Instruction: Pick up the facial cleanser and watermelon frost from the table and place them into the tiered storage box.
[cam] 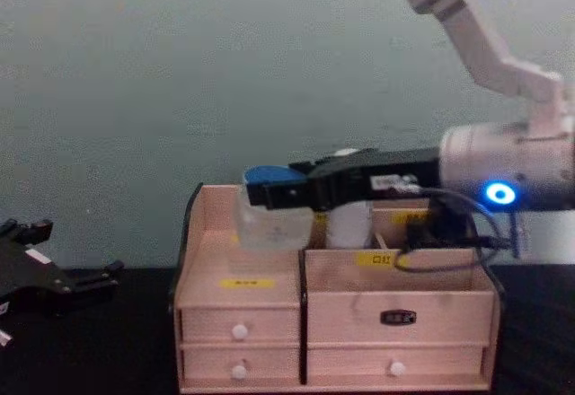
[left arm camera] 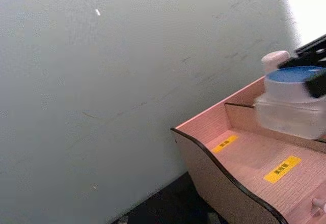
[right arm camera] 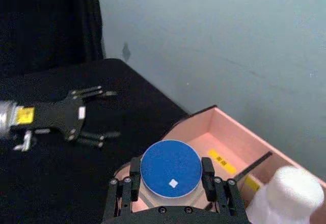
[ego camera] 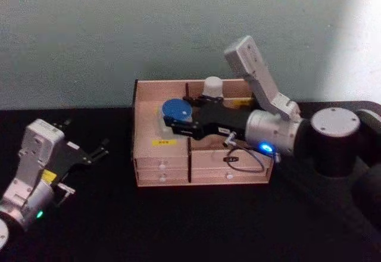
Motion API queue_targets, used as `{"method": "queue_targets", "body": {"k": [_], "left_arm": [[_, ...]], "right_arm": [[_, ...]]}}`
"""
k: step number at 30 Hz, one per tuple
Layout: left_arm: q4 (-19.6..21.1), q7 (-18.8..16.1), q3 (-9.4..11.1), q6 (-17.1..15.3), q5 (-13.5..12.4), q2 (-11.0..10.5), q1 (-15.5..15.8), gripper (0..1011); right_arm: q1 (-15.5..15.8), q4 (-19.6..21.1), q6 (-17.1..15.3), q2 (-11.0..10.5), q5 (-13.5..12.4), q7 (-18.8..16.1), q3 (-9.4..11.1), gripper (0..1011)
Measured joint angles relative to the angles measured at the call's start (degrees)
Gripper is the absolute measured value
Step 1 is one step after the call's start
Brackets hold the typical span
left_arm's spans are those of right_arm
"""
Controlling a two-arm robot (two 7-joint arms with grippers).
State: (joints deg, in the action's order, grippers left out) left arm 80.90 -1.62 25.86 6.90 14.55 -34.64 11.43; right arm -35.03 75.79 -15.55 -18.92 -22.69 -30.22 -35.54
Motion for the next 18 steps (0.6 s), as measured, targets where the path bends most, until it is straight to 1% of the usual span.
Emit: {"method": "queue_targets", "body": {"k": [1, 3, 6, 7, 9, 10, 16, 18], "left_arm": [[0.0, 0.0, 0.0, 0.0, 0.0, 0.0, 0.0, 1001], [0.0, 0.0, 0.0, 0.0, 0.0, 0.0, 0.0, 1001], [0.0, 0.0, 0.0, 0.0, 0.0, 0.0, 0.0, 1001], [0.0, 0.0, 0.0, 0.0, 0.0, 0.0, 0.0, 1002], [0.0, 0.0, 0.0, 0.0, 0.0, 0.0, 0.0, 1001], [0.0, 0.0, 0.0, 0.0, 0.0, 0.0, 0.0, 1001], [0.0, 0.0, 0.0, 0.0, 0.0, 0.0, 0.0, 1002], [0.0, 0.0, 0.0, 0.0, 0.0, 0.0, 0.0, 1001]], "right_arm": [[-0.9, -1.4, 0.1, 1.0, 0.1, 0.2, -0.1, 708], [-2.0, -3.4, 0.4, 2.2, 0.4, 0.3, -0.2, 708], [-3.2, -5.4, 0.7, 3.4, 0.7, 0.4, -0.4, 708], [-3.8, -6.7, 0.7, 4.2, 1.0, 0.6, -0.5, 708], [-4.5, -8.0, 0.7, 4.9, 1.3, 0.7, -0.7, 710], [-5.1, -9.4, 0.7, 5.5, 1.5, 0.8, -0.8, 708], [-6.7, -13.4, 0.0, 7.6, 2.5, 1.2, -1.1, 708], [-6.9, -14.2, -0.2, 8.0, 2.8, 1.2, -1.1, 708]]}}
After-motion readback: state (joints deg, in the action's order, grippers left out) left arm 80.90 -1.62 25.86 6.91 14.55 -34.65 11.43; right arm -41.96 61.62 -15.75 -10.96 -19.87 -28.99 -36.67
